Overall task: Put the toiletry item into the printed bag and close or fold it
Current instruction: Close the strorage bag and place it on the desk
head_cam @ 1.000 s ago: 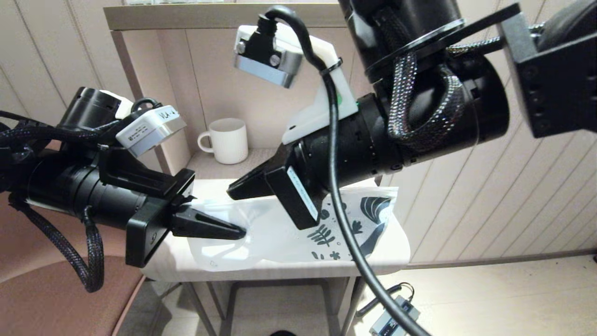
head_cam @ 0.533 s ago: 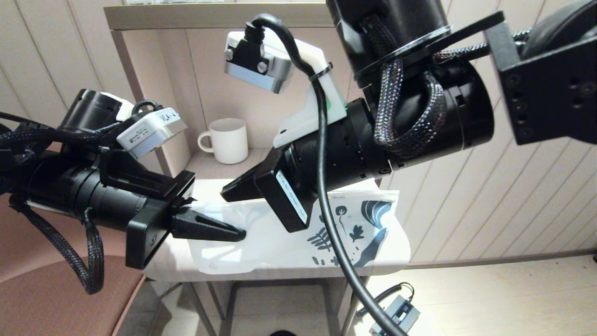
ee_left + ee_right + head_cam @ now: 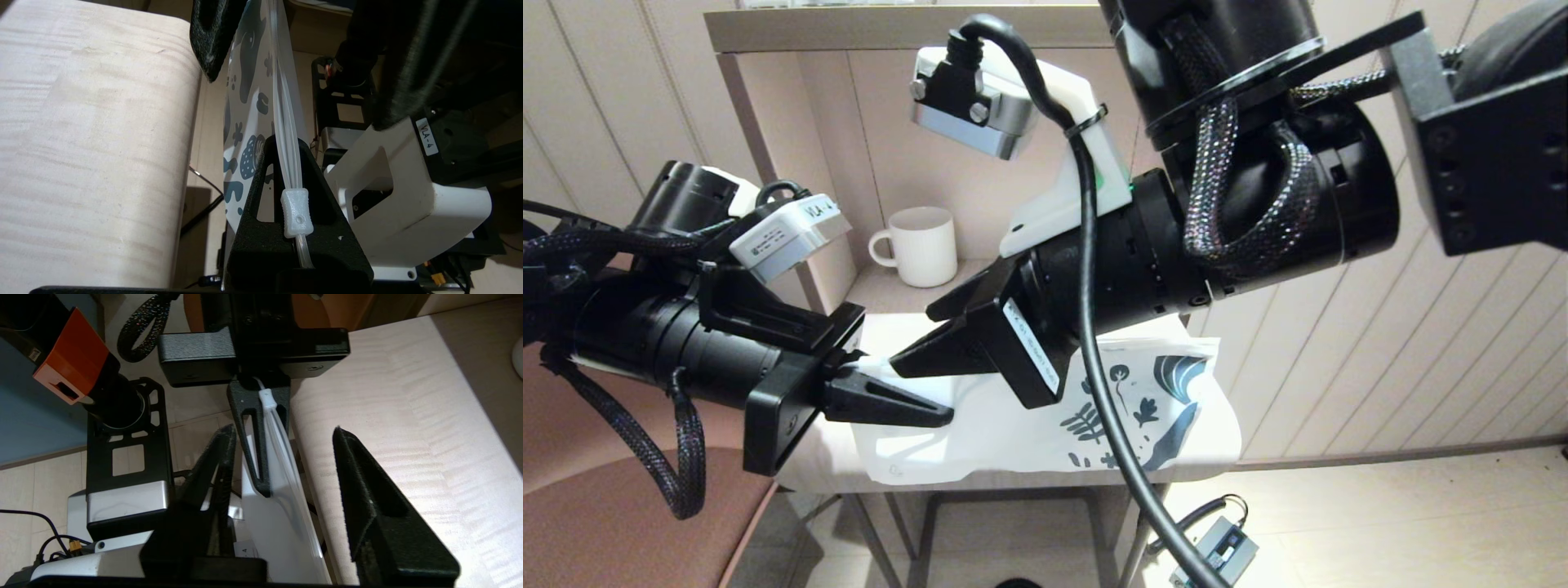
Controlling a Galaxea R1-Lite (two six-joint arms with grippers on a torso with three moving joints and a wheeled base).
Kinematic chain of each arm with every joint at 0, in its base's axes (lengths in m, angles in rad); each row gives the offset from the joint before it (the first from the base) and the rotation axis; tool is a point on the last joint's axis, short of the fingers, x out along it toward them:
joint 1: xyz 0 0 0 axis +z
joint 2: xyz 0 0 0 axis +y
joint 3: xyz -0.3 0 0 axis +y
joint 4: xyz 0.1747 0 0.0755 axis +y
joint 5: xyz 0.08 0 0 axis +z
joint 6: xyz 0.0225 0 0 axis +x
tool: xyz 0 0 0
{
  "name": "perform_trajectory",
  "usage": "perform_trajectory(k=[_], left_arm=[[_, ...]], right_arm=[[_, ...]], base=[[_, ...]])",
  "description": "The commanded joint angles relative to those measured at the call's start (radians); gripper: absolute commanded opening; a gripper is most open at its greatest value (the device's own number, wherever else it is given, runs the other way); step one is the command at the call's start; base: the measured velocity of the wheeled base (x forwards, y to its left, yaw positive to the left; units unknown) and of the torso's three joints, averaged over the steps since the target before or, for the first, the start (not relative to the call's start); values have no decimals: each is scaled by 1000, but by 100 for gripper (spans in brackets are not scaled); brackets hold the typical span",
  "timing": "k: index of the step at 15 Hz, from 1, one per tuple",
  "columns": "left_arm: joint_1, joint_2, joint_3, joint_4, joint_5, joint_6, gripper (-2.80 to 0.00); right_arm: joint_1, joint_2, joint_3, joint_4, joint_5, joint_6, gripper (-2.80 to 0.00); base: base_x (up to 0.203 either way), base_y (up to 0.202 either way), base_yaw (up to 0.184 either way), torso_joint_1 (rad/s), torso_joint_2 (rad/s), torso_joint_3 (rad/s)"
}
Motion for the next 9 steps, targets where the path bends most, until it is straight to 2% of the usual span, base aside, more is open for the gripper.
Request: perform_trajectory(k=[1, 9], left_arm=[[0, 1, 5, 2, -7, 4, -280], [0, -8, 9, 4, -6, 1, -280]], right_arm=[[14, 14, -4, 0, 3, -1, 0], [54, 71, -8, -18, 3, 1, 0]], base=[[0, 0, 0, 0, 0, 0], [0, 0, 0, 0, 0, 0]])
